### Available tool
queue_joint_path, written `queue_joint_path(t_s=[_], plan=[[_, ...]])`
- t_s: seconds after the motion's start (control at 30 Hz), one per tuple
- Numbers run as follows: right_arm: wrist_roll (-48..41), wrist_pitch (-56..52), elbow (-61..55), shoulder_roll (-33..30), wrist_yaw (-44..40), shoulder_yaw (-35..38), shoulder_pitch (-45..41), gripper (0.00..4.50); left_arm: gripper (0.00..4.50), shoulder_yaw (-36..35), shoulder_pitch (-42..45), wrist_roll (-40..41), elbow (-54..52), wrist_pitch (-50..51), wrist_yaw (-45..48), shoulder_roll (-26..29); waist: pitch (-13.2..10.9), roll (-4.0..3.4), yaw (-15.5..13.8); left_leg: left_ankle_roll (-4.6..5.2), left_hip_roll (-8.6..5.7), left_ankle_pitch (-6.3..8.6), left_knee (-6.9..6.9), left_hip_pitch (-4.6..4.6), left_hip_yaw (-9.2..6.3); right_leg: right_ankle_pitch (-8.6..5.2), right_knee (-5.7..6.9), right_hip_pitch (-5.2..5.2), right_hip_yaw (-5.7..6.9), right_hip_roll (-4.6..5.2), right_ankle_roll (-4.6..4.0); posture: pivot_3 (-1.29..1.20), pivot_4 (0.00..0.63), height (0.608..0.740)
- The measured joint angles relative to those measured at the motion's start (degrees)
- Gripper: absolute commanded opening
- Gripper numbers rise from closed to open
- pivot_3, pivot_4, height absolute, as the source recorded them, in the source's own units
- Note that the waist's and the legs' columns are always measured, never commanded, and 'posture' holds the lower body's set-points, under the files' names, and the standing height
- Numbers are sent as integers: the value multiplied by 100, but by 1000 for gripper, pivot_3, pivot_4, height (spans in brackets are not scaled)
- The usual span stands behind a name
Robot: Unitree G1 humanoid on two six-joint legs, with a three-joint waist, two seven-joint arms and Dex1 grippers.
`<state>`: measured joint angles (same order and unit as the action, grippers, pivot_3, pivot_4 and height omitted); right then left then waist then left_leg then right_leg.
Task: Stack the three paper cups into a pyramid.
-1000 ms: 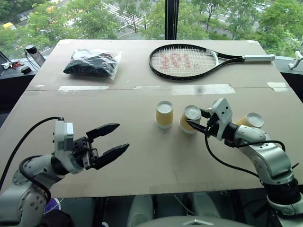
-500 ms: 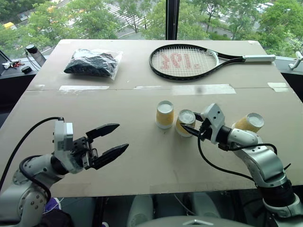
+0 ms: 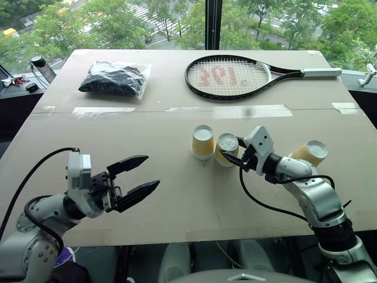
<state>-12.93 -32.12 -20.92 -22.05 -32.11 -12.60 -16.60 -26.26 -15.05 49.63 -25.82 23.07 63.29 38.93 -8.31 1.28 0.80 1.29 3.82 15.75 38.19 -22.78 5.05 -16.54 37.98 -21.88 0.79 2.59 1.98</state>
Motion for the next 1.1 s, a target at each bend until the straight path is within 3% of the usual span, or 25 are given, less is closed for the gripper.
queue_joint_path(t_s=[0.07, 0.27, 0.63, 0.87, 1.1], plan=[[32, 1, 101, -2, -13, -18, 0, 4466, 4500, 0, -9, 0, 0, -2, -1, -11, 0, -1, -1, 0, 0, 0, 0, 0, 1, 0, 0, 0, 0, 0, 0, 0, 150, 740], [46, -21, -241, -283, -69, 122, 78, 4466, 4500, 23, 0, 2, -15, -3, 20, -24, -1, -2, -18, 0, 0, 0, 0, -4, -1, 0, -2, 0, 0, 3, 0, 0, 150, 740], [-1249, -1053, -2080, -1375, -185, 2197, 827, 4466, 4500, 618, 505, 2, 58, 20, 229, -4, -2, -2, -23, 18, -3, 11, 0, -5, -4, 0, -4, 2, -2, 4, 0, 0, 150, 740], [-690, -1480, -1716, -1565, 667, 3014, 1522, 4466, 4500, 863, 768, -1, 290, 30, 572, 112, -1, 0, -15, 16, -12, 9, 0, -4, -2, -1, -2, 2, -4, 3, 1, 0, 150, 740], [-609, -1601, -1385, -1263, 985, 3212, 1754, 4466, 4500, 889, 1065, 38, 389, 75, 1085, 429, -3, -4, -11, 14, -13, 8, -2, -3, -1, -1, -3, 1, -3, 2, 3, 0, 150, 740]])
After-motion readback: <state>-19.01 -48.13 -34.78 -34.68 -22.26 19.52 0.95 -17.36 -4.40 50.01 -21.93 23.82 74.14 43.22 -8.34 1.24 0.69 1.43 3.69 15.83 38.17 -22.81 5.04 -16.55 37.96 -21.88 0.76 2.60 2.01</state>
